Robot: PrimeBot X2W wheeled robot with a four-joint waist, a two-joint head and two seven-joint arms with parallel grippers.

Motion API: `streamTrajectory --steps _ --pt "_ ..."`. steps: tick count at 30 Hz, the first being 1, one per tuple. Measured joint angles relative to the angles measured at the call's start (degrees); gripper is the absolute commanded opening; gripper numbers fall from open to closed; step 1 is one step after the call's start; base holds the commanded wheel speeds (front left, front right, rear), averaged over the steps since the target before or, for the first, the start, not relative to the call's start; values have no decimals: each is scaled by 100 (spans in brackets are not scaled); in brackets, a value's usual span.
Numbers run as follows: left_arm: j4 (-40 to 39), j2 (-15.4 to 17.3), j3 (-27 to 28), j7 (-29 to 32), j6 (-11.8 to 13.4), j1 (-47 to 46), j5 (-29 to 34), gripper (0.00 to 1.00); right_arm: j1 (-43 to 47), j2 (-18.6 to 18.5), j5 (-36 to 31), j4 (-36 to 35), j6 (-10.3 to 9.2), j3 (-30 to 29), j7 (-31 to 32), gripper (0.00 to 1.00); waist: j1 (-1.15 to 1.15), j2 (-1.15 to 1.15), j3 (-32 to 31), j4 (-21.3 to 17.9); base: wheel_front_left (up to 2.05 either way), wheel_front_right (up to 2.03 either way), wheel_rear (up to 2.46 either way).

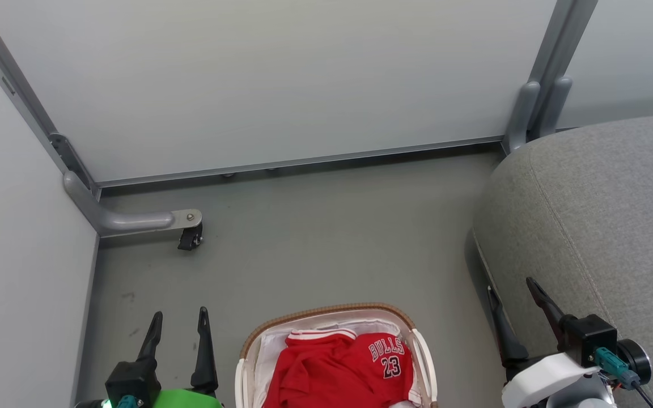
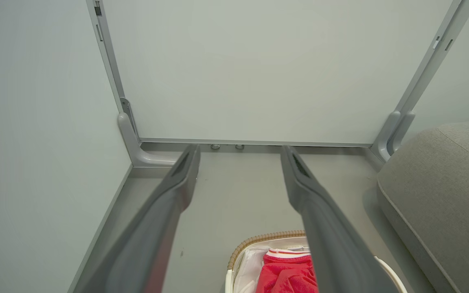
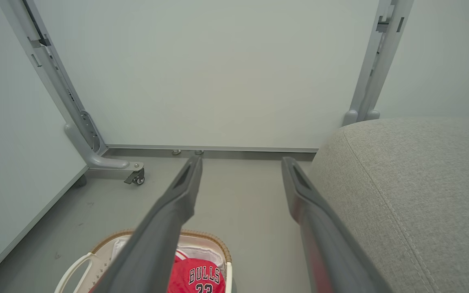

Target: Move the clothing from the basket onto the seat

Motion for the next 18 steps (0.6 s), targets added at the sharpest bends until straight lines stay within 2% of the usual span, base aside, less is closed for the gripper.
streamTrajectory --steps 18 --pt "23 2 -25 0 -2 20 -7 100 13 -1 3 -54 1 5 0 100 0 0 44 -28 0 0 0"
